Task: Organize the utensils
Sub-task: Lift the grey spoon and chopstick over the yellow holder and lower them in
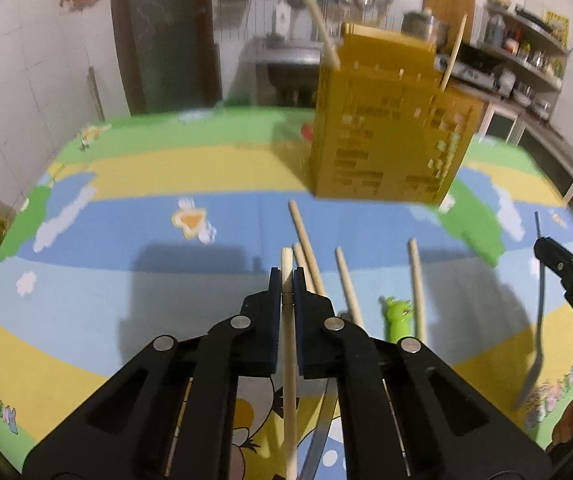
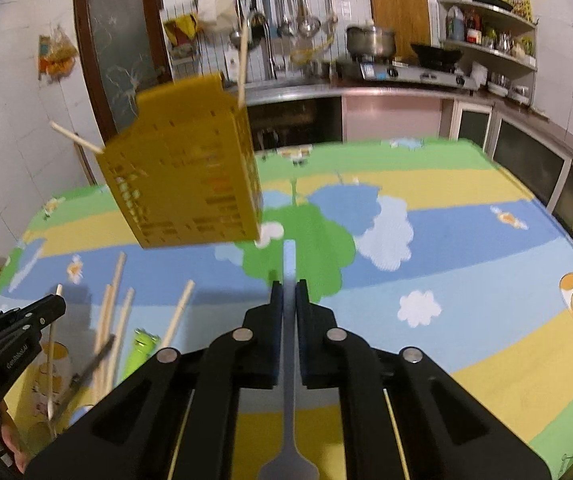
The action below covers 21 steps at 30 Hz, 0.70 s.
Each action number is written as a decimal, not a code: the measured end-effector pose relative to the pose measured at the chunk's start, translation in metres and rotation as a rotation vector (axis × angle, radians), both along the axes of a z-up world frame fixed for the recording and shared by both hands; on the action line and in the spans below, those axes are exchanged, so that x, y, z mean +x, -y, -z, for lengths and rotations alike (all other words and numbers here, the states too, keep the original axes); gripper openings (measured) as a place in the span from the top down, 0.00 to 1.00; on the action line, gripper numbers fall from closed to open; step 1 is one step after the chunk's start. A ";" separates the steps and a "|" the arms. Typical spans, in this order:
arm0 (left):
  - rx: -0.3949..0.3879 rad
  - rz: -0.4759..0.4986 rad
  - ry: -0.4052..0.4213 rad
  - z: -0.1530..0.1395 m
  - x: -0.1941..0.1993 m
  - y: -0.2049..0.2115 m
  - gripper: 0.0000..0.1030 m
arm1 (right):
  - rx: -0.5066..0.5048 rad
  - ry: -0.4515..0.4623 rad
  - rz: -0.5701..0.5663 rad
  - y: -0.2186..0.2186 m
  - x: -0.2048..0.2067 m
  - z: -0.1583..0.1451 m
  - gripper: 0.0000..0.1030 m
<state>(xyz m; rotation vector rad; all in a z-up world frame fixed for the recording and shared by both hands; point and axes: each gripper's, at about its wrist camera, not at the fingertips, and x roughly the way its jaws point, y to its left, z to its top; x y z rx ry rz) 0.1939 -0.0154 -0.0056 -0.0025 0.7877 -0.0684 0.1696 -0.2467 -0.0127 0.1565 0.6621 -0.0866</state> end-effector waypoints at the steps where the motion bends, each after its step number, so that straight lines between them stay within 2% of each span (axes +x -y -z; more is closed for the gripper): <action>1: -0.001 -0.002 0.030 -0.007 -0.005 -0.001 0.95 | -0.006 0.024 -0.003 -0.001 -0.004 -0.006 0.93; 9: -0.025 0.024 0.197 -0.051 -0.031 -0.008 0.95 | -0.033 0.149 -0.018 -0.004 -0.026 -0.034 0.93; 14: -0.033 0.045 0.242 -0.061 -0.042 -0.009 0.95 | -0.033 0.202 -0.026 -0.005 -0.036 -0.044 0.93; 21: -0.050 0.068 0.291 -0.067 -0.054 -0.012 0.95 | -0.056 0.201 -0.046 -0.009 -0.042 -0.039 0.93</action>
